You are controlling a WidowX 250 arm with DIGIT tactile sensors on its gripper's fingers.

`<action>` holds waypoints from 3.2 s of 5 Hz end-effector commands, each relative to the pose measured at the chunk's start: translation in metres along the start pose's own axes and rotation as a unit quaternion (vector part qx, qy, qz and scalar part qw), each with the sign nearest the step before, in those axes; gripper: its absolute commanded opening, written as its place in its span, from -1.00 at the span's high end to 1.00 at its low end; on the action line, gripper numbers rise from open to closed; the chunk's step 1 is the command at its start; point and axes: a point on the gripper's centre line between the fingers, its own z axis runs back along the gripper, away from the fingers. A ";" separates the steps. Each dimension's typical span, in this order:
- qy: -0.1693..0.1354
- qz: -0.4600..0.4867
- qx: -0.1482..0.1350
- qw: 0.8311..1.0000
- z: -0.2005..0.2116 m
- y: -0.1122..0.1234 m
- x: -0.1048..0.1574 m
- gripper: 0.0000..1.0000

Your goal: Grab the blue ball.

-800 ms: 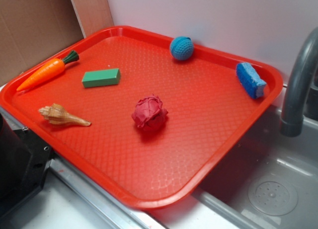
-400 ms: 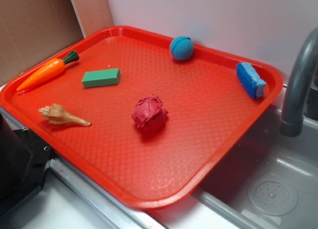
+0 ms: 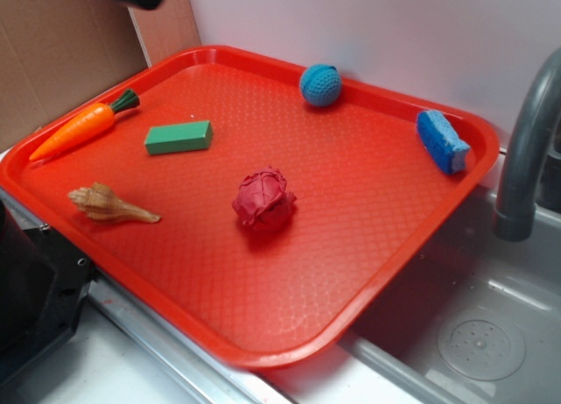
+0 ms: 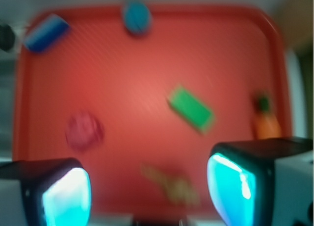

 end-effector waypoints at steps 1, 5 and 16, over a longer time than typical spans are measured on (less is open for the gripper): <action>-0.027 0.008 0.022 0.999 -0.005 0.006 0.019 -1.00; -0.031 -0.023 0.016 0.999 -0.062 0.006 0.060 -1.00; -0.037 -0.032 0.044 0.998 -0.043 0.000 0.048 1.00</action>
